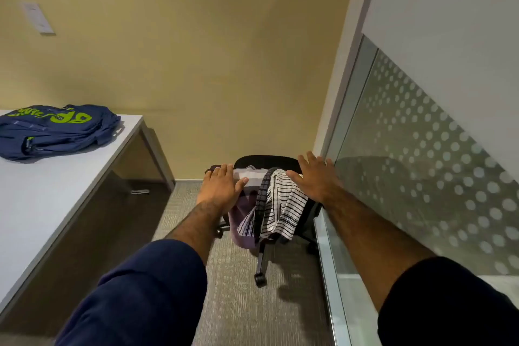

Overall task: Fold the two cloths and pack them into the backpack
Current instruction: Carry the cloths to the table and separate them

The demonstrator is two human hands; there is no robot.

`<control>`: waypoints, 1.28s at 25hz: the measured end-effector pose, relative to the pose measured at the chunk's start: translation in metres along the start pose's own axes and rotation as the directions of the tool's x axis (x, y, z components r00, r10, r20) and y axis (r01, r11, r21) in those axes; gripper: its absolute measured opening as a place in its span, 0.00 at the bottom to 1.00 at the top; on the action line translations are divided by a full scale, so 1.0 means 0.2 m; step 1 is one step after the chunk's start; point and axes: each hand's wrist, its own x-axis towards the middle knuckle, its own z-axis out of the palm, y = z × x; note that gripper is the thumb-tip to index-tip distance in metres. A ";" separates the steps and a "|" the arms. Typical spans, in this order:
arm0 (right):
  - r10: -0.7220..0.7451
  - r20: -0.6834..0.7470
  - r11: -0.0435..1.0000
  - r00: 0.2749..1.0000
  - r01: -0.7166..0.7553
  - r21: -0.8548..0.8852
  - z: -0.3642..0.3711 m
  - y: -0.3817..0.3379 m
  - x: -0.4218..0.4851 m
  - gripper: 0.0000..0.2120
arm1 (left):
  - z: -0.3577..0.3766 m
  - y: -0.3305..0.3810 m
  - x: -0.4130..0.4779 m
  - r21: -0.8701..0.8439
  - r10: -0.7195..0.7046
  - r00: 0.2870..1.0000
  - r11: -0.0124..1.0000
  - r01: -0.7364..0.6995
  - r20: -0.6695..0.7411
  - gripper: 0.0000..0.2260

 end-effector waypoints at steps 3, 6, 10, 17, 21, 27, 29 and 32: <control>0.038 0.065 0.999 0.997 -0.039 0.010 0.04 -0.02 0.03 0.38 | 0.01 0.02 0.05 0.016 -0.020 0.999 1.000 0.021 -0.045 0.31; 0.063 0.143 0.997 0.988 -0.069 0.037 0.06 -0.05 0.06 0.37 | 0.00 0.05 0.08 0.158 -0.074 0.996 0.984 0.082 -0.051 0.26; 0.044 0.191 0.994 0.981 -0.063 0.094 0.07 -0.10 0.09 0.35 | -0.01 0.07 0.12 0.186 -0.141 0.989 0.971 0.148 -0.049 0.21; 0.040 0.200 0.972 0.979 -0.085 0.220 0.12 -0.15 0.15 0.37 | 0.01 0.06 0.24 -0.047 -0.261 0.965 0.964 0.260 -0.010 0.09; 0.021 0.186 0.968 0.982 -0.066 0.240 0.11 -0.20 0.16 0.38 | -0.01 0.07 0.26 -0.108 -0.286 0.958 0.951 0.288 0.032 0.06; -0.024 0.118 0.980 0.993 0.000 0.200 0.07 -0.29 0.21 0.13 | -0.11 0.08 0.31 -0.181 -0.280 0.960 0.943 0.280 0.027 0.08; -0.045 0.096 0.986 0.994 0.029 0.164 0.05 -0.32 0.21 0.06 | -0.16 0.09 0.30 -0.226 -0.258 0.966 0.942 0.249 -0.011 0.06; -0.077 0.010 0.989 0.997 0.075 0.129 -0.01 -0.36 0.21 0.04 | -0.27 0.09 0.28 -0.256 -0.226 0.971 0.946 0.198 -0.085 0.06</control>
